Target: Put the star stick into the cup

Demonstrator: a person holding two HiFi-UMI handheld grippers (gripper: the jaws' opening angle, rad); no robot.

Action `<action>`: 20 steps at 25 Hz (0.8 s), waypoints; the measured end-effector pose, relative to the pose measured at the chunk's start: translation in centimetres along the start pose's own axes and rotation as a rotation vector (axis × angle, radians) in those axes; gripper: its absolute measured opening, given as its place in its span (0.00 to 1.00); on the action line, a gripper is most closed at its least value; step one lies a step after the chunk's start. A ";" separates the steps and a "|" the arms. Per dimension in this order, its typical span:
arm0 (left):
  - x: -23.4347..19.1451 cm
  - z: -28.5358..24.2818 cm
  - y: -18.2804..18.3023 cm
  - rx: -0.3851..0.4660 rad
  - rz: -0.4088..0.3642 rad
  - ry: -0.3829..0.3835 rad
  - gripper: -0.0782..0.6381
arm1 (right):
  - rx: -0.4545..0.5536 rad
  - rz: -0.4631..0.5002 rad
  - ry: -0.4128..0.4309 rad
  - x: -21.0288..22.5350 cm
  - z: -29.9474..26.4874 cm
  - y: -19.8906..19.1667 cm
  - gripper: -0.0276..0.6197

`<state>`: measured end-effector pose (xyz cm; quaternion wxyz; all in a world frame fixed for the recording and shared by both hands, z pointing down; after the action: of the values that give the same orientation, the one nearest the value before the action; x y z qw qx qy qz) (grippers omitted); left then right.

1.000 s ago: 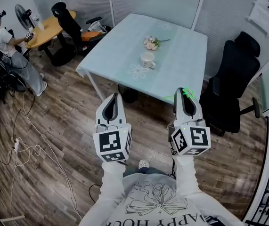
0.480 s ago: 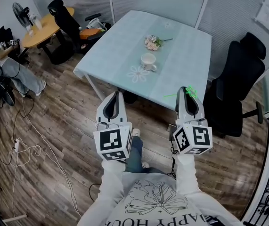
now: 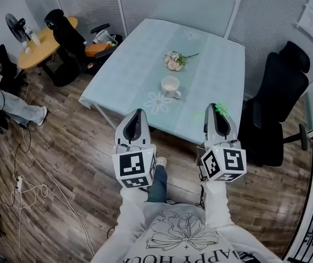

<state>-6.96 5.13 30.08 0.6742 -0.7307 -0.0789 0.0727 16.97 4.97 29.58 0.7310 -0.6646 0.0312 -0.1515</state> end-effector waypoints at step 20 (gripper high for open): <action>-8.6 -20.4 1.1 -0.025 0.003 -0.064 0.12 | -0.030 -0.006 -0.037 1.7 -20.7 -2.3 0.08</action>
<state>-10.99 -16.70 30.58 0.6620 -0.7365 -0.1003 0.0960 13.07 -15.59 29.73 0.7209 -0.6783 0.0176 -0.1409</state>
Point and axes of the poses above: the fingertips, and each gripper's own axes: z backward along the fingers, x to its right, y out of its top, the point moved 8 cm from there along z, backward along the fingers, and after that the axes turned 1 degree about y, right-handed, at the moved point
